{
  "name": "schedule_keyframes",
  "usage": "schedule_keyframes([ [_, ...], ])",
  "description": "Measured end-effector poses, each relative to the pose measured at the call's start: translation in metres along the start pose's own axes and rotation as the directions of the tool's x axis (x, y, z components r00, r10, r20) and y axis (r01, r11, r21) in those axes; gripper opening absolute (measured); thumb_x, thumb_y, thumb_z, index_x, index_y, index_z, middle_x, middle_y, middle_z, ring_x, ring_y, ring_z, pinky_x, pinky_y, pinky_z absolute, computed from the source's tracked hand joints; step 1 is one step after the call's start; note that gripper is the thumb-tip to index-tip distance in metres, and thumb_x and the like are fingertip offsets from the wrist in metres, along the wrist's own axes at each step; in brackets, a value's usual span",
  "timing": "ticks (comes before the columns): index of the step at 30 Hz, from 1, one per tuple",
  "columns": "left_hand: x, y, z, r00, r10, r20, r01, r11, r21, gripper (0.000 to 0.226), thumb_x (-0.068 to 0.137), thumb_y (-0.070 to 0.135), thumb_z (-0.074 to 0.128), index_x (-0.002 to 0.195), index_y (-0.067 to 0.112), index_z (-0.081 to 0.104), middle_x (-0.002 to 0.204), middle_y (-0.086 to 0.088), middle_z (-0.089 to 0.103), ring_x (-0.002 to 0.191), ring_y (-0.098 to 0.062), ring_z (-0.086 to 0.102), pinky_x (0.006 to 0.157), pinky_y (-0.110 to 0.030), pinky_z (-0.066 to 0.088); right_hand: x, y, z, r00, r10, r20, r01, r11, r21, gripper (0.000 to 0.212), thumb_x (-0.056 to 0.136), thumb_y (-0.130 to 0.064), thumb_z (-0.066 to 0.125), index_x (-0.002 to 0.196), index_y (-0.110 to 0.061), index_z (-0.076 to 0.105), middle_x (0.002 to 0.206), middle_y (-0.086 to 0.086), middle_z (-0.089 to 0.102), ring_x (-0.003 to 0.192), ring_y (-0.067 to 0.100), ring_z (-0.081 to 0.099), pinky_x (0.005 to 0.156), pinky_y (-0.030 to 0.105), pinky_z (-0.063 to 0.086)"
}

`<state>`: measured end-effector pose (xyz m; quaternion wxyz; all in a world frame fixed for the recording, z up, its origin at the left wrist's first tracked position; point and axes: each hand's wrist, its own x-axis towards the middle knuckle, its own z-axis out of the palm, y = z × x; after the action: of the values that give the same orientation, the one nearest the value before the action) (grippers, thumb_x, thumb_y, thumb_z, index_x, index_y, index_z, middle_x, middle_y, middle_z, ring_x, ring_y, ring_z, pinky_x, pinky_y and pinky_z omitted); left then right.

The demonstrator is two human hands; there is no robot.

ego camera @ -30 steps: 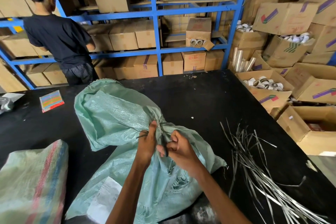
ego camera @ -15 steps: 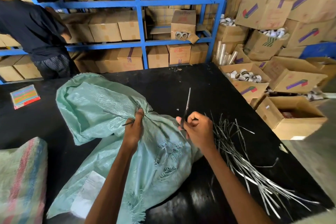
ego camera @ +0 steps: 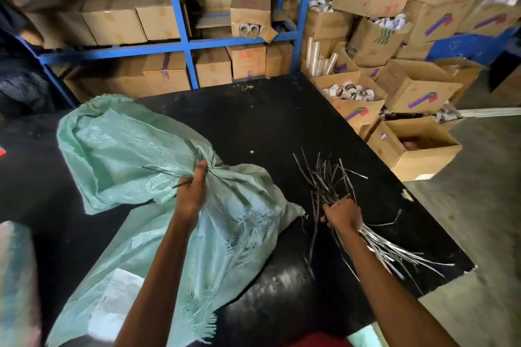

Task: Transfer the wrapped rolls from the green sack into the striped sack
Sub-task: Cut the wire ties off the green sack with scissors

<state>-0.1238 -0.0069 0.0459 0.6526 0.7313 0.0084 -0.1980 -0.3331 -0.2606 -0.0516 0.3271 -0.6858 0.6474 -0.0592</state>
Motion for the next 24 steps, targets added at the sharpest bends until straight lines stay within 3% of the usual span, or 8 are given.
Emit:
schedule_keyframes([
  [3, 0.006, -0.003, 0.002, 1.0, -0.017, -0.003, 0.017, 1.0, -0.021, 0.039, 0.092, 0.055, 0.062, 0.084, 0.019, 0.074, 0.095, -0.006, 0.075, 0.1, -0.026, 0.07, 0.102, -0.048, 0.051, 0.008, 0.011, 0.017, 0.994, 0.089, 0.058, -0.088, 0.996, -0.023, 0.029, 0.087, -0.029, 0.064, 0.066, -0.01, 0.071, 0.045, -0.006, 0.066, 0.042, 0.01, 0.067, 0.073, 0.029, 0.059],
  [7, 0.012, -0.004, 0.002, 0.999, -0.032, 0.015, 0.032, 0.999, -0.038, 0.036, 0.092, 0.053, 0.063, 0.09, 0.02, 0.075, 0.095, -0.002, 0.076, 0.101, -0.021, 0.07, 0.102, -0.043, 0.051, 0.032, 0.027, 0.043, 0.978, 0.165, 0.129, -0.162, 0.986, -0.04, 0.027, 0.081, -0.035, 0.066, 0.079, -0.009, 0.072, 0.047, -0.003, 0.067, 0.044, 0.014, 0.069, 0.071, 0.038, 0.063],
  [11, 0.023, -0.01, -0.001, 0.999, -0.049, 0.017, 0.05, 0.997, -0.059, 0.037, 0.09, 0.055, 0.064, 0.09, 0.02, 0.077, 0.097, -0.001, 0.078, 0.1, -0.019, 0.071, 0.103, -0.046, 0.051, 0.028, 0.008, 0.04, 0.977, 0.199, 0.076, -0.195, 0.979, -0.064, 0.029, 0.079, -0.034, 0.076, 0.075, -0.011, 0.06, 0.061, 0.002, 0.071, 0.037, 0.014, 0.059, 0.05, 0.022, 0.049],
  [13, 0.028, -0.013, -0.001, 0.998, -0.058, 0.025, 0.06, 0.997, -0.056, 0.042, 0.086, 0.059, 0.066, 0.091, 0.019, 0.078, 0.097, -0.002, 0.078, 0.1, -0.02, 0.072, 0.103, -0.047, 0.051, 0.039, 0.003, 0.043, 0.972, 0.219, 0.083, -0.208, 0.97, -0.129, 0.031, 0.078, -0.035, 0.081, 0.081, -0.009, 0.065, 0.059, 0.002, 0.067, 0.04, 0.011, 0.055, 0.048, 0.021, 0.043],
  [17, 0.034, -0.015, 0.001, 0.997, -0.066, 0.038, 0.068, 0.996, -0.06, 0.049, 0.079, 0.062, 0.067, 0.09, 0.016, 0.079, 0.098, -0.006, 0.078, 0.1, -0.023, 0.072, 0.102, -0.048, 0.051, 0.055, 0.004, 0.05, 0.974, 0.199, 0.107, -0.161, 0.944, -0.287, 0.068, 0.058, -0.052, 0.093, 0.103, -0.007, 0.068, 0.085, 0.008, 0.074, 0.078, 0.022, 0.072, 0.059, 0.026, 0.046],
  [20, 0.036, -0.018, 0.004, 0.997, -0.061, 0.043, 0.064, 0.995, -0.07, 0.038, 0.09, 0.052, 0.065, 0.093, 0.016, 0.078, 0.099, -0.004, 0.078, 0.1, -0.02, 0.072, 0.102, -0.044, 0.052, 0.064, 0.006, 0.053, 0.986, 0.115, 0.124, -0.065, 0.935, -0.349, 0.082, 0.056, -0.058, 0.091, 0.112, -0.004, 0.065, 0.107, 0.016, 0.071, 0.102, 0.031, 0.069, 0.068, 0.032, 0.046],
  [22, 0.034, -0.019, 0.006, 0.997, -0.071, 0.041, 0.074, 0.995, -0.072, 0.032, 0.093, 0.049, 0.064, 0.092, 0.02, 0.077, 0.096, 0.003, 0.078, 0.097, -0.014, 0.073, 0.097, -0.037, 0.054, 0.065, 0.001, 0.051, 0.985, 0.111, 0.129, -0.063, 0.943, -0.328, 0.074, 0.061, -0.049, 0.092, 0.113, -0.003, 0.066, 0.113, 0.019, 0.069, 0.107, 0.034, 0.067, 0.07, 0.033, 0.047],
  [24, 0.034, -0.02, 0.006, 0.996, -0.075, 0.044, 0.078, 0.994, -0.078, 0.031, 0.093, 0.049, 0.064, 0.089, 0.022, 0.077, 0.09, 0.007, 0.078, 0.092, -0.01, 0.073, 0.092, -0.034, 0.054, 0.063, -0.005, 0.05, 0.991, 0.073, 0.114, -0.038, 0.96, -0.279, 0.048, 0.068, -0.038, 0.091, 0.099, -0.007, 0.072, 0.103, 0.016, 0.072, 0.099, 0.033, 0.069, 0.07, 0.032, 0.051],
])
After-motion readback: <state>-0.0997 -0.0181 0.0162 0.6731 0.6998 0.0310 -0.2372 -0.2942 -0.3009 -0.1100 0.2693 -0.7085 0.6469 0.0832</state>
